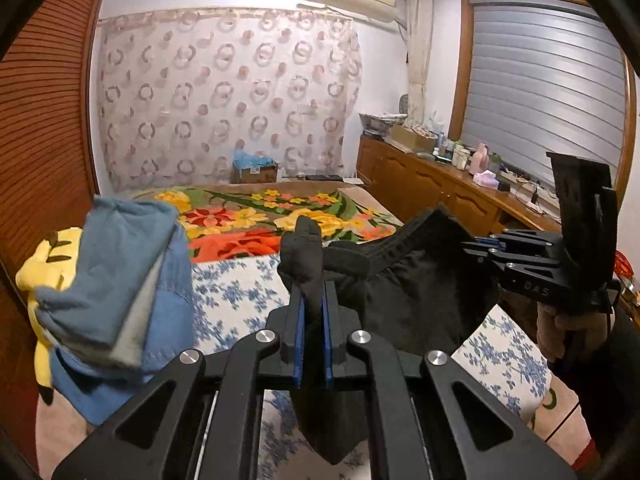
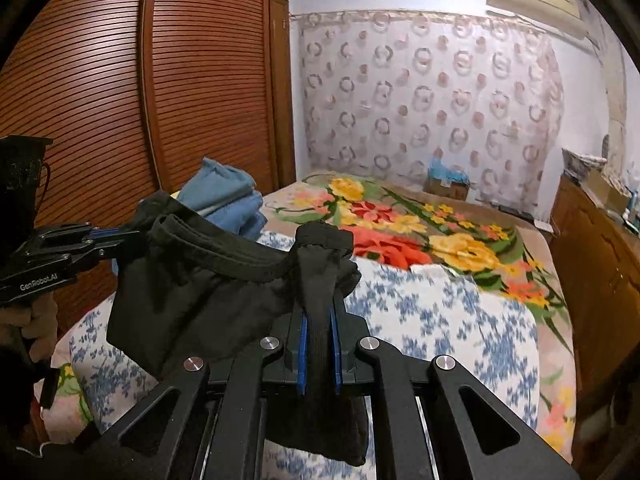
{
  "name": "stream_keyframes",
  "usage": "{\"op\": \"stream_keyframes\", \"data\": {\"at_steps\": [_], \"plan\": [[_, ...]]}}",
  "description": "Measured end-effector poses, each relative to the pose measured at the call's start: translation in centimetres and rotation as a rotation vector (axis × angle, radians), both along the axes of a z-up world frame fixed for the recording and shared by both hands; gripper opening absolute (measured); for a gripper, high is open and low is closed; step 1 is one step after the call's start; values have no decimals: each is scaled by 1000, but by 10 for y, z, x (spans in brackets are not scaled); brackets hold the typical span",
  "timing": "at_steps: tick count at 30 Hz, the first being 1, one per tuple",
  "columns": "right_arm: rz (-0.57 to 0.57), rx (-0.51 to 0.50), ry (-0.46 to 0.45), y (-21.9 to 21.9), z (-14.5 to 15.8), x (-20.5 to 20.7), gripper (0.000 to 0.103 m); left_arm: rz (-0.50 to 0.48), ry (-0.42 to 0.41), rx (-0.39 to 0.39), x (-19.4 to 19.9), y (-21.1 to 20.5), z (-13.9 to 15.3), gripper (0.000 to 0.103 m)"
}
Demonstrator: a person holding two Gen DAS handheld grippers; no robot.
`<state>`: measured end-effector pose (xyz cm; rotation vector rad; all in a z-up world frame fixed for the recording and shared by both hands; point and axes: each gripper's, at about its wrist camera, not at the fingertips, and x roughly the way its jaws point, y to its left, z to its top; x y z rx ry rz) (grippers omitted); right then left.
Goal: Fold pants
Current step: 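Grasp the black pants waistband with the left gripper while the right gripper grasps the pants, then carry the folded black pants with both grippers onto the blue jeans stack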
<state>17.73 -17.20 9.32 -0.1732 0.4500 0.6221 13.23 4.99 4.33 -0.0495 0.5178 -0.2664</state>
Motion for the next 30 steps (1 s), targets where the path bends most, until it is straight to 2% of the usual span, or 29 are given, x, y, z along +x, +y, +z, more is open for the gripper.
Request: {"op": "stream_keyframes", "data": {"at_steps": [12,22,30], "plan": [[79,7,-16,24,14,57,9,36,-26,-9,9,26,22,8],[192,-14,-101,70,36,108,9,179,-46,-23,17,84,36,8],[266,-47,-140,115,38,146,9,282,-64,-37,20,123,34,8]]}}
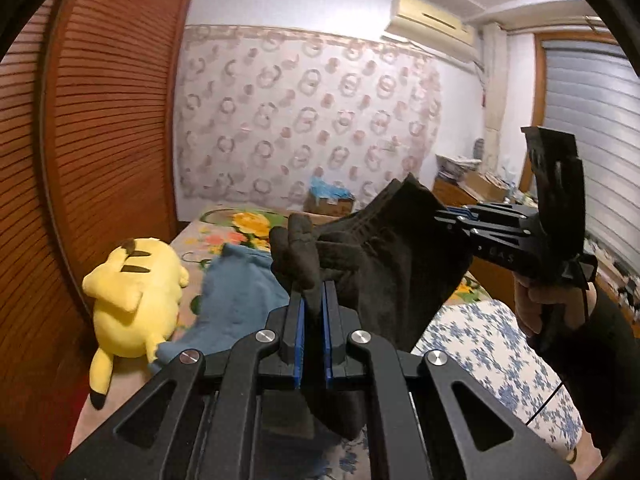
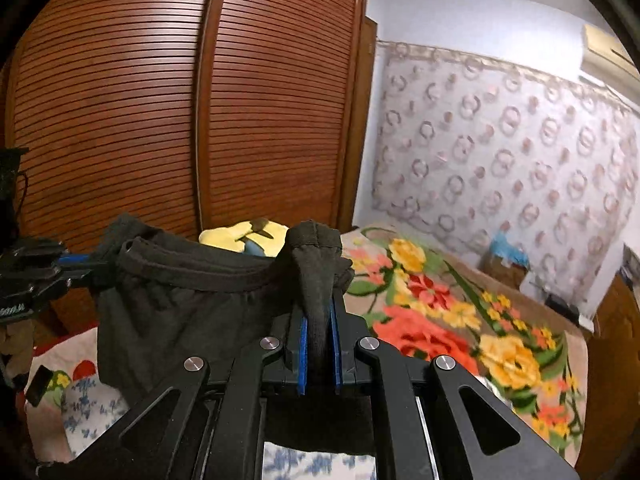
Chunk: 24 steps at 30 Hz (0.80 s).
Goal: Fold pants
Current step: 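Carry the folded black pants with both grippers onto the blue jeans stack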
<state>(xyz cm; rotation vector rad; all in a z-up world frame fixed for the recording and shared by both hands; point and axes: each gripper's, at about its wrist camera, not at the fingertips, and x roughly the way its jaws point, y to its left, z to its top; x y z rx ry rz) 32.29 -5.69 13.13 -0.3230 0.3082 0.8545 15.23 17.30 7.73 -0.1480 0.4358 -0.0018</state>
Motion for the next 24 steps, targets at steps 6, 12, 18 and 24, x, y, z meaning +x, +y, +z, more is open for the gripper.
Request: {"op": "stream_keyframes", "data": {"at_steps": [6,12,18,24], "plan": [[56,-21,-4,36,-4,30,9,59,29,-46,3,26,-20,8],[119,-79,23,86,-27,62,9,129,104,-70,10,48,-46,8],[161,-125,57,113,-51,88,9,173,163,-88,9,62,-64,8],[157,-143,77,125,-48,101,24,198,184,-76,6,62,-67,11]]}}
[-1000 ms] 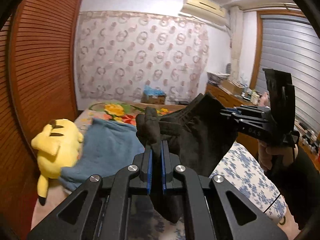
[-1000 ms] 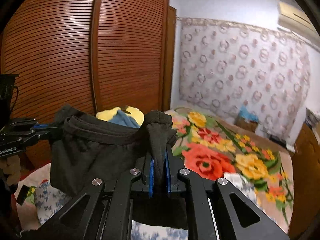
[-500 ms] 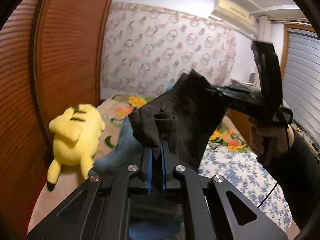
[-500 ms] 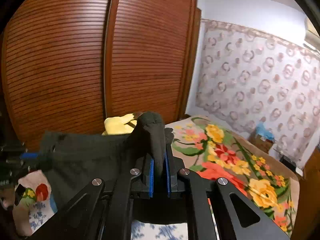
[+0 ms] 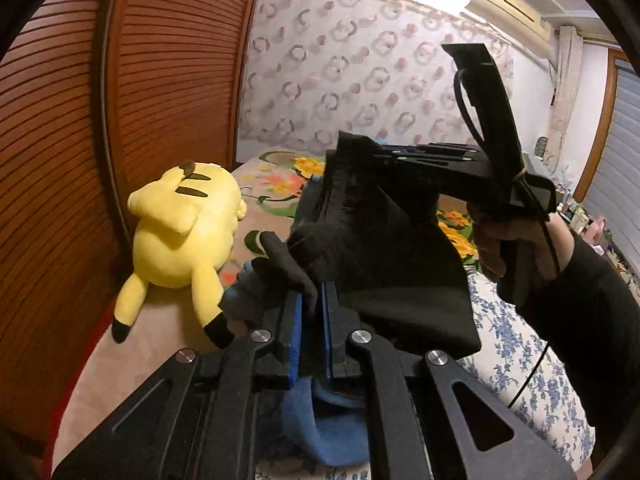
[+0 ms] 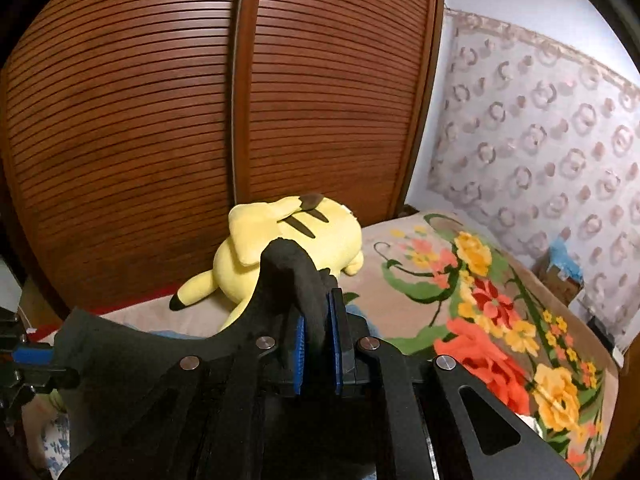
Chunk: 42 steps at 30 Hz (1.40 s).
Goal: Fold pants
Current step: 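Carry the folded black pants with both grippers onto the blue jeans stack, then open both grippers and release the pants on top of the jeans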
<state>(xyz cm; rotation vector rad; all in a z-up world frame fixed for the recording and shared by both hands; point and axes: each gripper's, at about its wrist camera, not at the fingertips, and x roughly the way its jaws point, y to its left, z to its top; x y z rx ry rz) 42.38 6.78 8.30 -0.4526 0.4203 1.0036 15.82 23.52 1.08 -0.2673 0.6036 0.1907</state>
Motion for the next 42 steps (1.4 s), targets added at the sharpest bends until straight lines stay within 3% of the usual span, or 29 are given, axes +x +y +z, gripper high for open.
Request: {"op": "stream_keyframes", "data": {"at_steps": [2,4,6,7,13,20,26,32,40,42], "plan": [[-12,18,6,-4,6,0,33,6,-10,12,-1,-1,3,15],[-13,50,10,-11,14,-5,35,3,-24,21,2,-1,8,25],[-31,65,1,-24,20,-8,35,-5,-49,34,4,-3,15,48],[-28,76,7,-32,23,-9,35,-11,-64,37,4,-4,17,50],[15,118,96,-66,16,-21,35,-60,-81,62,22,-20,27,50],[-1,76,171,-61,-9,6,35,-74,37,68,42,-25,-5,50],[-40,55,199,-41,-33,33,35,-61,66,28,41,-27,-28,50],[-54,119,177,-48,-24,19,35,-46,78,57,43,-34,-23,50],[-79,126,156,-65,-19,-23,35,-40,76,96,32,-35,-14,50],[-80,129,157,-69,-19,-31,35,-38,76,88,27,-34,-13,55]]}}
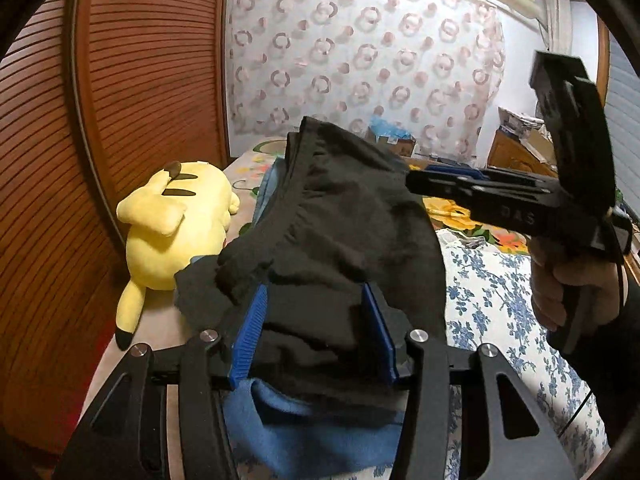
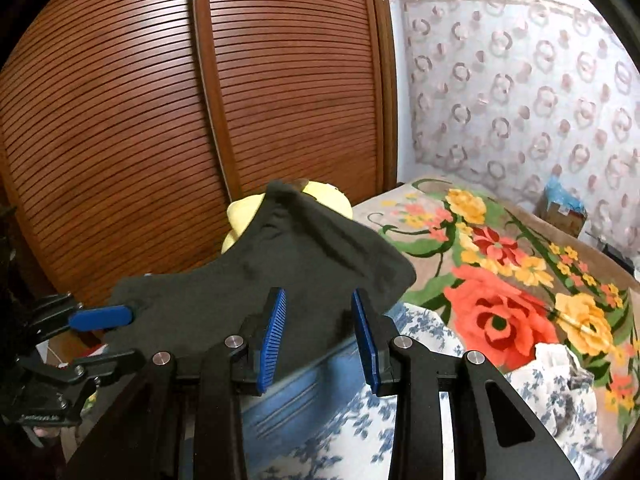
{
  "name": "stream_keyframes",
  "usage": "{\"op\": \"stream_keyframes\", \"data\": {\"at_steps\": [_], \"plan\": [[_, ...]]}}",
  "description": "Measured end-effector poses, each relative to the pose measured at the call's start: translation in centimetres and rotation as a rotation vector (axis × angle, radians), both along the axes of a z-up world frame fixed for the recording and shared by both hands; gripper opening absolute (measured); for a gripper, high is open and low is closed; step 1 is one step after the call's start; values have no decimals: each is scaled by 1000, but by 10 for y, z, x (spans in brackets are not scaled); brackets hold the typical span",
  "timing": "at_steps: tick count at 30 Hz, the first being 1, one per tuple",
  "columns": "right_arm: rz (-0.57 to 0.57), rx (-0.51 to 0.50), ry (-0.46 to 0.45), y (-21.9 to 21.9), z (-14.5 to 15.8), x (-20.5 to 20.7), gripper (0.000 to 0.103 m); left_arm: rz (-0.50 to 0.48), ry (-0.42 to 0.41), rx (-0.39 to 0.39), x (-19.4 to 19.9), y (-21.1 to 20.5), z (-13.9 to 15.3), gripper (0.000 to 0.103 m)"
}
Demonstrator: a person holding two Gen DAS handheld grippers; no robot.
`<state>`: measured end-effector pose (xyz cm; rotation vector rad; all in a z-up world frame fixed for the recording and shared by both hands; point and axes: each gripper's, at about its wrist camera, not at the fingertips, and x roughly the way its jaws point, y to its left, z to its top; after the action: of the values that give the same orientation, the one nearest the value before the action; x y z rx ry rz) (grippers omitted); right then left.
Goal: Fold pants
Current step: 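Open both grippers and release the pants on top of the jeans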
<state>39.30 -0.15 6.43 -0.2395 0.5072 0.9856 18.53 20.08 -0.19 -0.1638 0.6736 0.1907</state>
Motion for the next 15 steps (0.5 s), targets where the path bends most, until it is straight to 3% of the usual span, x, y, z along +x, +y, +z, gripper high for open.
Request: {"op": "stream_keyframes", "data": {"at_steps": [1,3,5,11,15], "plan": [[1,1,1,-2,0,-4,35,2,-3,-7,-3,1,1,60],[1,4,2,-6,2,-10,35,3,-21,-11,-9,1,5,82],[-3,8,-2,-11,3,-15,35,5,-36,-7,-15,0,10,83],[-17,28,-3,-27,7,-33,35,15,-74,30,-31,-8,22,103],[-25,36,-9,-38,9,-47,35,22,-83,51,-39,-13,26,103]]}}
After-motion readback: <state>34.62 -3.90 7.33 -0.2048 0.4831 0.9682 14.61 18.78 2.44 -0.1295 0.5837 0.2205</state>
